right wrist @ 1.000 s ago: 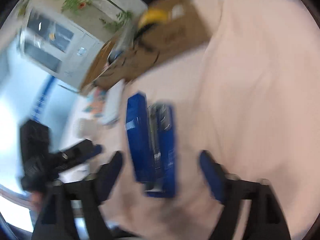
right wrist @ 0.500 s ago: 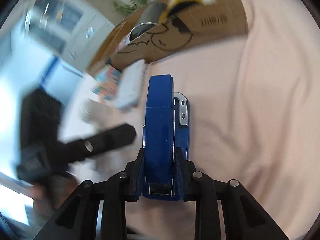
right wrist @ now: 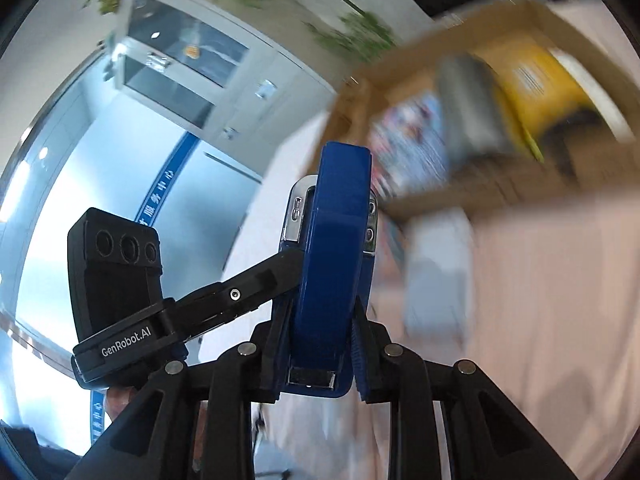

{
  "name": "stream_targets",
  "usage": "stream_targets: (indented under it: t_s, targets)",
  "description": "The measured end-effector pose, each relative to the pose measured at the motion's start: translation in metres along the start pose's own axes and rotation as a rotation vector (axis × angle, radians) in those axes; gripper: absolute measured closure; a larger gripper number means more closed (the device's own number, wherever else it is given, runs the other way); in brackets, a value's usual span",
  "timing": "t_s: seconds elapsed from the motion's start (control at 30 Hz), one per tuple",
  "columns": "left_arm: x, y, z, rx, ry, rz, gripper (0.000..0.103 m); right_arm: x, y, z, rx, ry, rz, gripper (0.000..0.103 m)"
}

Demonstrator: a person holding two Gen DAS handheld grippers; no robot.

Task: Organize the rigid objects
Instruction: 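Lower the stapler into the box beside the game box and release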

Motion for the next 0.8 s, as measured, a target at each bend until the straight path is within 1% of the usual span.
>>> stream_targets:
  t_s: [0.03,0.07,0.13,0.17,0.23,0.27,0.3,0.33,0.4,0.43,0.47,0.5,0.53,0.6,0.67,0.73,0.8]
  targets:
    - [-0.001,0.014,-0.004,0.000,-0.002,0.002,0.085,0.002,0.016,-0.006,-0.019,-0.015,0.009,0.079]
    - [0.000,0.035,-0.013,-0.004,-0.003,0.001,0.085,0.007,0.033,-0.011,-0.031,-0.027,0.015,0.079]
    - [0.007,0.056,-0.025,-0.014,-0.007,-0.009,0.085,0.027,0.067,-0.013,-0.023,-0.036,0.011,0.079]
    - [0.016,0.068,-0.034,-0.024,-0.004,-0.019,0.084,0.026,0.076,-0.009,-0.016,-0.041,0.003,0.079]
    - [0.037,0.087,-0.059,-0.067,-0.011,-0.069,0.084,0.046,0.099,0.005,0.020,-0.052,-0.027,0.079]
    - [0.041,0.089,-0.074,-0.083,-0.015,-0.086,0.084,0.050,0.106,0.016,0.038,-0.059,-0.042,0.079]
    - [0.055,0.091,-0.089,-0.119,-0.027,-0.115,0.084,0.053,0.110,0.026,0.055,-0.073,-0.068,0.079]
    - [0.069,0.090,-0.101,-0.130,-0.027,-0.147,0.083,0.064,0.115,0.038,0.085,-0.087,-0.092,0.079]
    - [0.083,0.091,-0.118,-0.180,-0.033,-0.154,0.082,0.076,0.119,0.056,0.134,-0.095,-0.116,0.077]
    - [0.085,0.092,-0.122,-0.187,-0.046,-0.154,0.081,0.082,0.122,0.059,0.146,-0.107,-0.117,0.077]
    - [0.086,0.092,-0.123,-0.185,-0.046,-0.160,0.080,0.087,0.126,0.059,0.117,-0.163,-0.106,0.078]
    - [0.086,0.092,-0.123,-0.173,-0.010,-0.158,0.077,0.092,0.130,0.058,0.094,-0.220,-0.101,0.079]
    - [0.085,0.092,-0.121,-0.143,0.027,-0.156,0.074,0.097,0.133,0.060,0.104,-0.244,-0.105,0.080]
    - [0.080,0.092,-0.117,-0.118,0.029,-0.145,0.069,0.108,0.135,0.063,0.132,-0.266,-0.125,0.081]
    - [0.070,0.089,-0.111,-0.082,0.037,-0.123,0.069,0.112,0.135,0.062,0.127,-0.311,-0.107,0.080]
    - [0.058,0.084,-0.106,-0.046,0.087,-0.093,0.069,0.117,0.134,0.058,0.136,-0.345,-0.093,0.080]
    - [0.042,0.073,-0.104,-0.040,0.117,-0.050,0.069,0.120,0.131,0.054,0.137,-0.376,-0.080,0.079]
Point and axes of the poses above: each gripper's, at about its wrist camera, not at the fingertips, and x roughly the way its jaws point, z to its right, y to its top, the point moved 5 cm from there along x, roughly the way its jaws point, and after that the axes turned 10 degrees about -z, right-handed, at the moved point
